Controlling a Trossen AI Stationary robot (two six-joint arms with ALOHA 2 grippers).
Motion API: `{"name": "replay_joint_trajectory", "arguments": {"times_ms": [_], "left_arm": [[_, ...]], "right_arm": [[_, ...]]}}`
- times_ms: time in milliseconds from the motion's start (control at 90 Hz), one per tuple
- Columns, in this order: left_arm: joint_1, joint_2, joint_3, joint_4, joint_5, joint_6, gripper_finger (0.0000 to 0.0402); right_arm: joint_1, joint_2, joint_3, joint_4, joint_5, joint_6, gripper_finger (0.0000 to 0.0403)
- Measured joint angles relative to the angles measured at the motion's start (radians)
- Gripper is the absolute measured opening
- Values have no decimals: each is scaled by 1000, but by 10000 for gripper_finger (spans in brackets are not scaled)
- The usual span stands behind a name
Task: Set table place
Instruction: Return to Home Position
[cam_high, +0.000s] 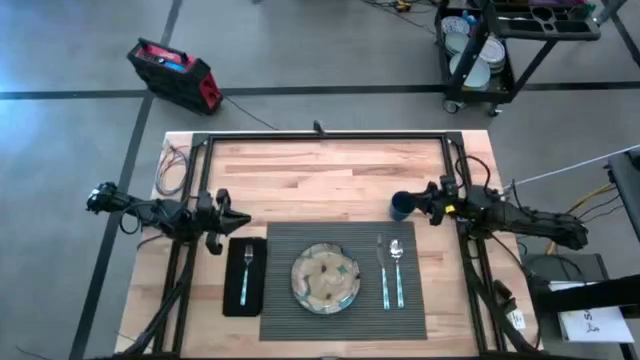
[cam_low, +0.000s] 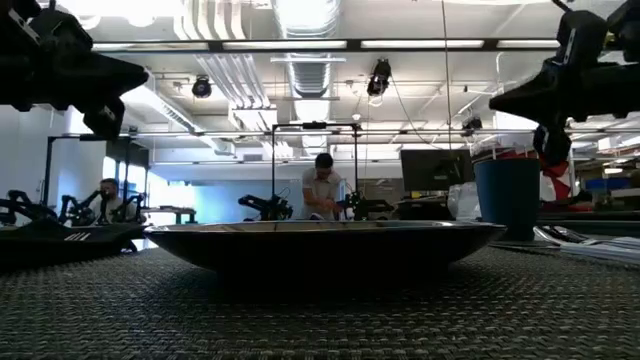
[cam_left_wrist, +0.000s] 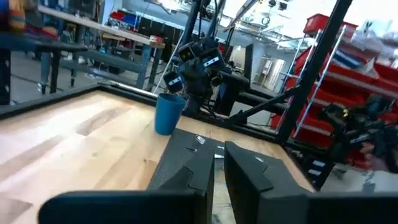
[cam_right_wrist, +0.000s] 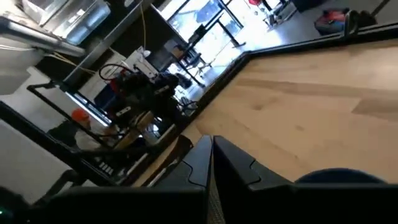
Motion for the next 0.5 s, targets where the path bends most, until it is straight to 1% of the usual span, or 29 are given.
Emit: {"name": "replay_joint_trajectory", "arguments": {"times_ms": [167, 500], "left_arm": [[0, 20, 9, -1, -3, 1, 29], [0, 56, 10, 0, -6, 1, 24]], "right_arm": [[0, 8, 0, -2, 0, -2, 0], [0, 9, 0, -4, -1, -2, 0]]}}
